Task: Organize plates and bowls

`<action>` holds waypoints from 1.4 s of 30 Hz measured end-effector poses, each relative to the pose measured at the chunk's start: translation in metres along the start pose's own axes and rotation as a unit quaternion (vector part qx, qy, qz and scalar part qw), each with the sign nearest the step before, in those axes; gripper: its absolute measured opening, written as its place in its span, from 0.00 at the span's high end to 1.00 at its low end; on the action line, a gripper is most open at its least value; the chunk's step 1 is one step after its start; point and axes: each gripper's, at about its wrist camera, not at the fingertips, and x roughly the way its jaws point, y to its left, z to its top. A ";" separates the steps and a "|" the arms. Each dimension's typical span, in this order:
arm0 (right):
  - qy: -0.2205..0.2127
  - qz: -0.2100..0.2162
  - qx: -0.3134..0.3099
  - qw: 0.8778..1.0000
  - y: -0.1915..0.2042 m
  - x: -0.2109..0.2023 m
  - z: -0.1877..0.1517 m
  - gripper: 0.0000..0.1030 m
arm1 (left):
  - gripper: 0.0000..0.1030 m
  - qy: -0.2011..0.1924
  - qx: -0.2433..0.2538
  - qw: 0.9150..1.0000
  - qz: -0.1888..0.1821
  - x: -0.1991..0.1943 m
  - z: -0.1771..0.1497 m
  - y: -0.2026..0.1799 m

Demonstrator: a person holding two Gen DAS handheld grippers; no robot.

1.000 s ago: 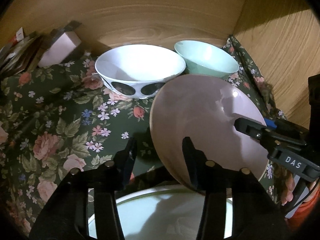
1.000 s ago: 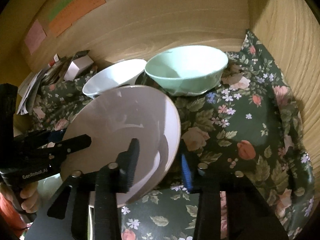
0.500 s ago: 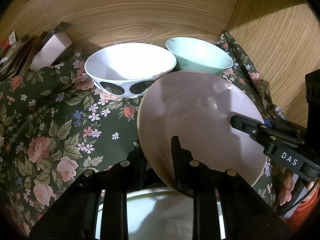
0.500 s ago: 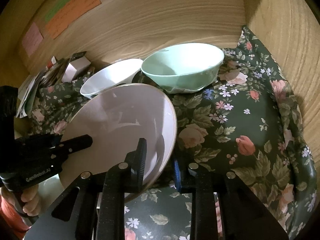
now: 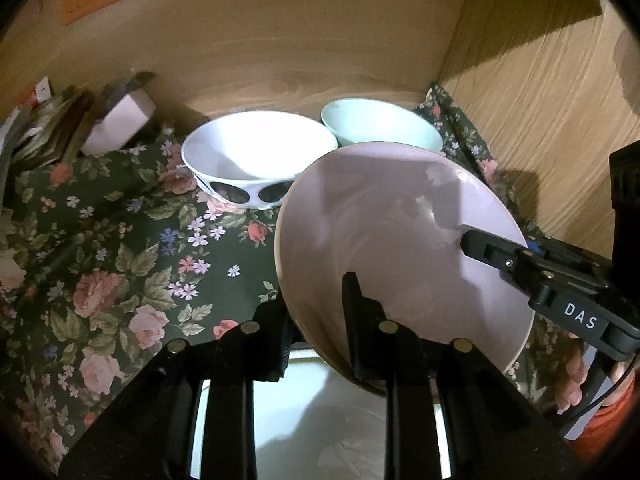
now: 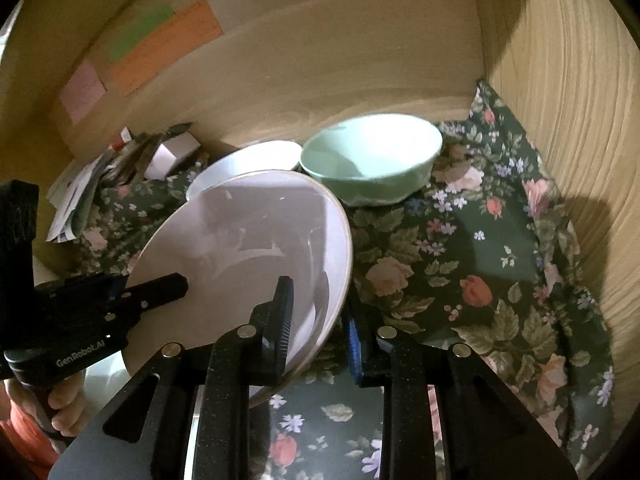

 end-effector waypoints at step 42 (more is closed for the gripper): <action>0.017 0.116 -0.157 0.981 0.199 0.007 -0.031 0.79 | 0.78 -0.092 -0.124 0.981 0.115 -0.169 -0.120 0.136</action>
